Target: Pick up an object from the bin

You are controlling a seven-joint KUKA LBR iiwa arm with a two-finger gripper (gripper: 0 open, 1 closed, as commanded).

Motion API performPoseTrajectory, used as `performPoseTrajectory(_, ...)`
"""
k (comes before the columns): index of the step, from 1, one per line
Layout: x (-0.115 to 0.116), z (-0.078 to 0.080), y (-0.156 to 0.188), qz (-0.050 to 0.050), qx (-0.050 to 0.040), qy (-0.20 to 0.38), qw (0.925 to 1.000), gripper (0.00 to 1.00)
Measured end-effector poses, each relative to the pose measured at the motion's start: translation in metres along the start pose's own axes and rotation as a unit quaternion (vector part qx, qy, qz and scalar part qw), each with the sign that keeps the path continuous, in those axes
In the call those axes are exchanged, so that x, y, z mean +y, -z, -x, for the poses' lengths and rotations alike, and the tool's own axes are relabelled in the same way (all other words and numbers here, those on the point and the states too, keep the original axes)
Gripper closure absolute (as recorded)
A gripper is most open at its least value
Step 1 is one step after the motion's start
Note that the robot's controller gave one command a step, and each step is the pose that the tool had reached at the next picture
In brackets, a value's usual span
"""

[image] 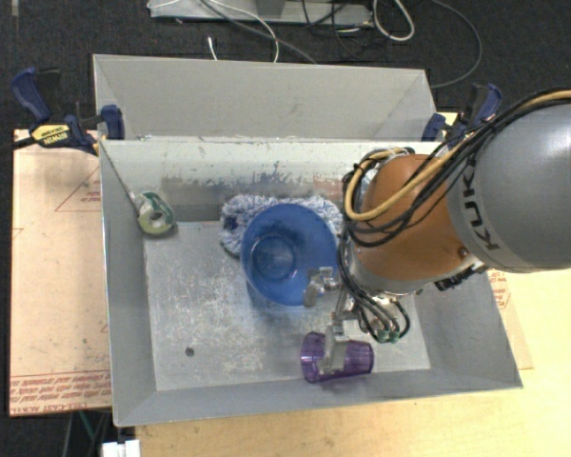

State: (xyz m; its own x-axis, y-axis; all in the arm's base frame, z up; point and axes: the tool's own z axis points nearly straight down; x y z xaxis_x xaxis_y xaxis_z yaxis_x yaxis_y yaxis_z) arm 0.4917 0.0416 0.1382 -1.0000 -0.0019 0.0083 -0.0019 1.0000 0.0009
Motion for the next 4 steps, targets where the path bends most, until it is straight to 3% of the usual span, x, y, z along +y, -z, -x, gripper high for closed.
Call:
performPoseTrajectory(1,0.000,0.002,0.004,0.000,-0.0039,-0.001,1.0000,0.00)
performPoseTrajectory(2,0.075,0.077,-0.068,0.002,-0.0034,-0.033,0.9994,0.00)
performPoseTrajectory(3,0.100,0.111,-0.004,0.000,-0.0073,-0.072,0.9974,0.00)
performPoseTrajectory(4,0.108,0.105,-0.039,-0.001,0.0018,-0.019,0.9998,0.00)
